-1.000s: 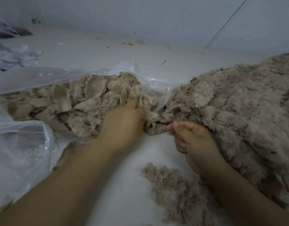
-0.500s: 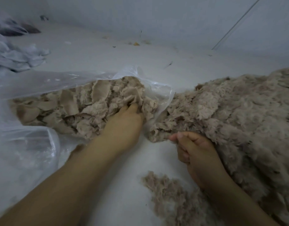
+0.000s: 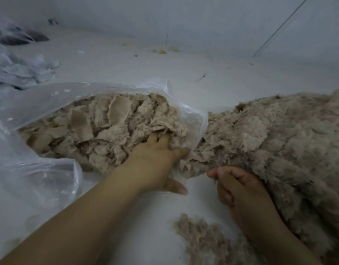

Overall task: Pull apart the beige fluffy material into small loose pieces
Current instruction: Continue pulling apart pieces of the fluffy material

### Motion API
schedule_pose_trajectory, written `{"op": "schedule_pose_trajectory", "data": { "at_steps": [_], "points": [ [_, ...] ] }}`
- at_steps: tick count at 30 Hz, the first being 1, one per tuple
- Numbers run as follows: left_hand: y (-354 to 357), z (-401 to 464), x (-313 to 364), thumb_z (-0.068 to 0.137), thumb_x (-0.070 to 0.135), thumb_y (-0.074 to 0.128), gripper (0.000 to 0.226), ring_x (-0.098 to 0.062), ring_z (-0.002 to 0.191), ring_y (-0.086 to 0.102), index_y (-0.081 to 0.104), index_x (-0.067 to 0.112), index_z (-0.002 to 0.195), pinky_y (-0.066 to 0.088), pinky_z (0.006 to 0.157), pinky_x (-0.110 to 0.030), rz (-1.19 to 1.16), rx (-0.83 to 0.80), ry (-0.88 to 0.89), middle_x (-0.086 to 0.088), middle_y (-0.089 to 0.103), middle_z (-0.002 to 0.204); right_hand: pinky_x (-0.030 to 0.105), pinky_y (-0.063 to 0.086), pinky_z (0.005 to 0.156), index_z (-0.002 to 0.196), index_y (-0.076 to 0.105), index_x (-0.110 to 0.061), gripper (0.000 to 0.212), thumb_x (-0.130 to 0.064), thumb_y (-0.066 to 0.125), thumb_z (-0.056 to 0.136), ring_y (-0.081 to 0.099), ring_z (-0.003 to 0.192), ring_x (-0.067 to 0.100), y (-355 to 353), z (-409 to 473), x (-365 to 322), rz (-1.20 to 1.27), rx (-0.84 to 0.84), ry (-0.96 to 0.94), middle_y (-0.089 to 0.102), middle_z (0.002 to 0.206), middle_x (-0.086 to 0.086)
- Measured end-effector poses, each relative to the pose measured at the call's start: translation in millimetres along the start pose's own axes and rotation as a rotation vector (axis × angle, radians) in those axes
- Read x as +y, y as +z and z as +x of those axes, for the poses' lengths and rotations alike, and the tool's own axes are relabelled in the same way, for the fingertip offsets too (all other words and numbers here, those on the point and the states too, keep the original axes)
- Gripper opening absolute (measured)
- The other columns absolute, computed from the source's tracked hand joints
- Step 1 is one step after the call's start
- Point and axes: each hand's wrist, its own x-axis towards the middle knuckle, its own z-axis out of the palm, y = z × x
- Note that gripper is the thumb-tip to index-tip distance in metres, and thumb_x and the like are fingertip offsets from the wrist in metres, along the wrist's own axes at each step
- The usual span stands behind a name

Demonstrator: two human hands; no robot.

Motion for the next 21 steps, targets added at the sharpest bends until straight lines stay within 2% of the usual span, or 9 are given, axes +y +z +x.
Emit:
{"op": "schedule_pose_trajectory", "data": {
  "at_steps": [3,6,9,10,12,14,16,18,21],
  "points": [
    [-4,-6,6,0.062,0.090,0.048,0.100,-0.034,0.135,0.026,0.012,0.051,0.147,0.038,0.104,-0.046,-0.023,-0.025,0.049,-0.006,0.021,0.153,0.019,0.030,0.043,0.084,0.074,-0.013,0.026,-0.037,0.061,0.085,0.031,0.043,0.009,1,-1,-2,-0.006,0.004,0.002,0.036,0.048,-0.002],
    [-16,-8,3,0.075,0.079,0.049,0.073,-0.028,0.126,0.040,0.035,0.046,0.139,0.046,0.096,-0.042,-0.131,0.016,-0.025,-0.001,0.036,0.140,0.019,0.028,0.042,0.083,0.074,-0.013,0.028,-0.036,0.057,0.081,0.030,0.043,0.009,3,-3,-3,0.012,0.015,0.000,0.035,0.047,-0.001],
    [-32,-7,-3,0.090,0.032,0.054,0.028,-0.031,0.104,0.055,0.062,0.019,0.113,0.047,0.077,-0.040,-0.017,0.312,-0.032,-0.006,0.055,0.115,0.018,0.028,0.042,0.082,0.074,-0.011,0.028,-0.034,0.057,0.079,0.030,0.042,0.008,5,-4,-4,0.035,0.016,-0.001,0.034,0.047,-0.001],
    [-33,-6,-6,0.082,0.017,0.056,0.022,-0.033,0.099,0.055,0.066,0.014,0.102,0.043,0.074,-0.041,0.088,0.430,-0.018,-0.008,0.058,0.106,0.017,0.028,0.042,0.081,0.073,-0.011,0.027,-0.033,0.057,0.079,0.030,0.042,0.008,5,-5,-5,0.040,0.018,-0.003,0.034,0.047,-0.001],
    [-31,-5,-14,0.069,0.008,0.058,0.021,-0.035,0.102,0.051,0.069,0.013,0.087,0.038,0.077,-0.044,0.209,0.537,0.001,-0.010,0.059,0.104,0.017,0.028,0.042,0.080,0.073,-0.010,0.027,-0.032,0.056,0.080,0.030,0.042,0.008,6,-5,-6,0.039,0.024,-0.002,0.034,0.046,-0.001],
    [-20,-3,-21,0.078,0.014,0.057,0.030,-0.036,0.128,0.035,0.069,0.020,0.105,0.030,0.099,-0.057,0.188,0.387,-0.023,-0.013,0.046,0.134,0.018,0.029,0.042,0.080,0.073,-0.011,0.028,-0.032,0.056,0.081,0.030,0.042,0.009,6,-6,-7,0.027,0.028,0.009,0.035,0.046,-0.001],
    [0,3,-31,0.092,0.027,0.049,0.041,-0.029,0.147,0.000,0.051,0.033,0.132,0.010,0.110,-0.067,-0.032,0.149,-0.145,-0.004,0.007,0.160,0.018,0.029,0.042,0.080,0.073,-0.012,0.027,-0.033,0.056,0.081,0.031,0.042,0.008,6,-6,-8,0.017,0.025,0.015,0.036,0.045,-0.001],
    [16,6,-39,0.097,0.038,0.042,0.040,-0.021,0.147,-0.019,0.040,0.041,0.137,0.011,0.111,-0.066,-0.238,0.032,-0.208,0.010,-0.018,0.161,0.017,0.029,0.042,0.080,0.073,-0.013,0.026,-0.030,0.055,0.084,0.031,0.042,0.008,6,-6,-8,0.017,0.023,0.018,0.036,0.045,-0.002],
    [33,7,-42,0.092,0.057,0.041,0.058,-0.021,0.146,-0.025,0.017,0.055,0.145,0.012,0.116,-0.054,-0.324,0.049,-0.137,0.015,-0.026,0.157,0.018,0.028,0.042,0.081,0.074,-0.013,0.025,-0.028,0.054,0.087,0.030,0.043,0.008,6,-6,-9,0.014,0.022,0.018,0.036,0.046,-0.001]
  ]
}}
